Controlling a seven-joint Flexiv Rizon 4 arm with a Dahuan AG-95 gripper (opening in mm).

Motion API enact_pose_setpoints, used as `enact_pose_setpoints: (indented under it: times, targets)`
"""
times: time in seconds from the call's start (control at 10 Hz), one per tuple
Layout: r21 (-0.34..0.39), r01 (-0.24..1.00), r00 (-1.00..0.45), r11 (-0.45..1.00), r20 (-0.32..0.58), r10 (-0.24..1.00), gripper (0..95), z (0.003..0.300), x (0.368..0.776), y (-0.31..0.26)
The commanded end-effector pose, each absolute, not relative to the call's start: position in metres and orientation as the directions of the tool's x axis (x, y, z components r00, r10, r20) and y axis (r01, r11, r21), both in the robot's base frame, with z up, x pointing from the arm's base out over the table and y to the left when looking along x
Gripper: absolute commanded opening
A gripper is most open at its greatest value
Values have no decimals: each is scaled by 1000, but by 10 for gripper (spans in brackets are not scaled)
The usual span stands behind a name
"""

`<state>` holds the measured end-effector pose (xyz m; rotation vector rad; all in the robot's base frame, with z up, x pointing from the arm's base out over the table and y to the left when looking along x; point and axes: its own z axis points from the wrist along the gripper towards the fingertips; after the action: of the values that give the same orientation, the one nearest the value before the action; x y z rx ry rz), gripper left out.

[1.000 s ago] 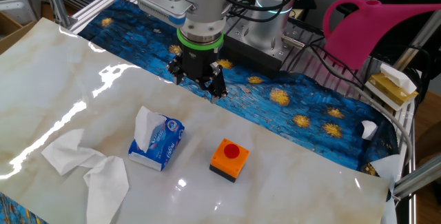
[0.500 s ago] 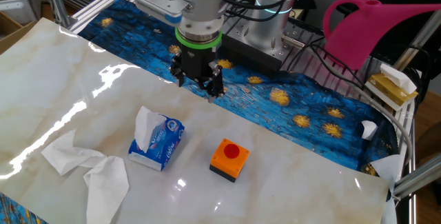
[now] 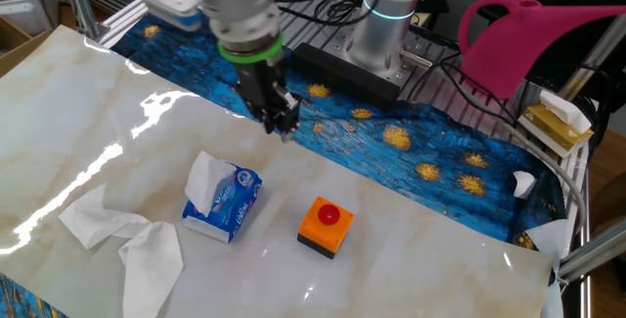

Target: Pull out a napkin

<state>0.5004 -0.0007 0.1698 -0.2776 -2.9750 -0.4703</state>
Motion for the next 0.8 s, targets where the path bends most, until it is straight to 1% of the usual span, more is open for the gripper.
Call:
enact_pose_setpoints:
  times: [0.1, 0.6, 0.7, 0.8]
  targets:
    - [359, 240, -966, 902, 178, 187, 0, 170, 500, 0]
    - [368, 252, -963, 895, 184, 195, 0, 170, 500, 0]
    - [368, 256, -963, 894, 176, 203, 0, 170, 500, 0]
    - [371, 268, -963, 889, 127, 238, 0, 170, 499, 0]
